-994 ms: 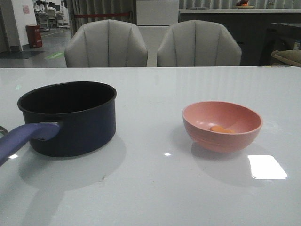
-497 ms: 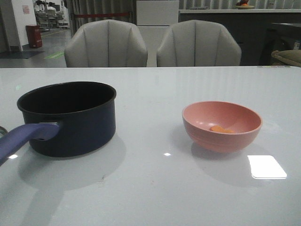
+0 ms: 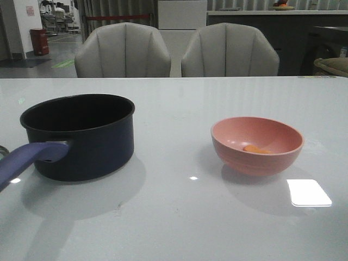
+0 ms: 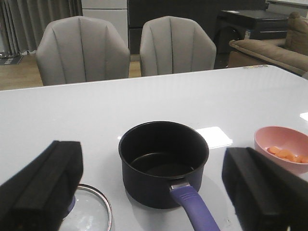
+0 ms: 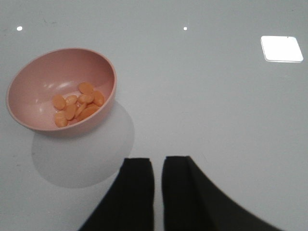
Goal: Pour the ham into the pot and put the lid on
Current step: 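Move the right gripper toward the pink bowl of ham, then grasp the rim of the pink bowl with the right gripper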
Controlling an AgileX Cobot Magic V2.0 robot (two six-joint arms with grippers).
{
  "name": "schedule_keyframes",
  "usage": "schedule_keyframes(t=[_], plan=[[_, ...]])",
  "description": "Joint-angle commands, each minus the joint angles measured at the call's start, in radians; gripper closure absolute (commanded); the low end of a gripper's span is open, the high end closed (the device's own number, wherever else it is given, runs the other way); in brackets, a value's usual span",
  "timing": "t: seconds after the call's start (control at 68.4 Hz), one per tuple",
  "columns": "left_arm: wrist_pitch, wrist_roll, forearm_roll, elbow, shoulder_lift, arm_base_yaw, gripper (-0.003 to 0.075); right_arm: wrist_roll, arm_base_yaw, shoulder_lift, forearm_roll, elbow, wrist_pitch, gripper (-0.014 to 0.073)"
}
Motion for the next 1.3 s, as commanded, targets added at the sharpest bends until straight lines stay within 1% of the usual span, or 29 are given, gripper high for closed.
schedule_keyframes(t=[0.0, 0.015, 0.102, 0.351, 0.468, 0.585, 0.643, 0.702, 0.863, 0.921, 0.951, 1.111, 1.199, 1.287], plan=[[-0.075, 0.001, -0.004, -0.026, 0.013, -0.01, 0.0087, 0.001, -0.005, 0.103, 0.022, -0.097, -0.059, 0.0202], [-0.075, 0.001, -0.004, -0.026, 0.013, -0.01, 0.0087, 0.001, -0.004, 0.126, 0.032, -0.112, -0.053, 0.0171], [-0.075, 0.001, -0.004, -0.026, 0.013, -0.01, 0.0087, 0.001, 0.022, 0.229, 0.069, -0.178, -0.04, 0.0099], [-0.075, 0.001, -0.004, -0.026, 0.013, -0.01, 0.0087, 0.001, 0.094, 0.61, 0.1, -0.398, -0.044, 0.0102], [-0.075, 0.001, -0.004, -0.026, 0.013, -0.01, 0.0087, 0.001, 0.094, 0.785, 0.1, -0.517, 0.006, 0.0102], [-0.075, 0.001, -0.004, -0.026, 0.013, -0.01, 0.0087, 0.001, 0.094, 0.918, 0.1, -0.615, 0.056, 0.0106], [-0.075, 0.001, -0.004, -0.026, 0.013, -0.01, 0.0087, 0.001, 0.095, 0.976, 0.101, -0.661, 0.086, 0.0132], [-0.075, 0.001, -0.004, -0.026, 0.013, -0.01, 0.0087, 0.001, 0.098, 1.014, 0.101, -0.695, 0.107, 0.0184], [-0.075, 0.001, -0.004, -0.026, 0.013, -0.01, 0.0087, 0.001, 0.098, 1.077, 0.101, -0.746, 0.115, 0.0389], [-0.075, 0.001, -0.004, -0.026, 0.013, -0.01, 0.0087, 0.001, 0.098, 1.074, 0.101, -0.754, 0.106, 0.0452], [-0.075, 0.001, -0.004, -0.026, 0.013, -0.01, 0.0087, 0.001, 0.098, 1.073, 0.101, -0.761, 0.107, 0.0467], [-0.075, 0.001, -0.004, -0.026, 0.013, -0.01, 0.0087, 0.006, 0.098, 1.061, 0.109, -0.793, 0.089, 0.0462], [-0.075, 0.001, -0.004, -0.026, 0.013, -0.01, 0.0087, -0.001, 0.101, 1.059, 0.145, -0.839, 0.133, 0.0462], [-0.075, 0.001, -0.004, -0.026, 0.013, -0.01, 0.0087, -0.042, 0.132, 1.059, 0.145, -0.915, 0.194, 0.0462]])
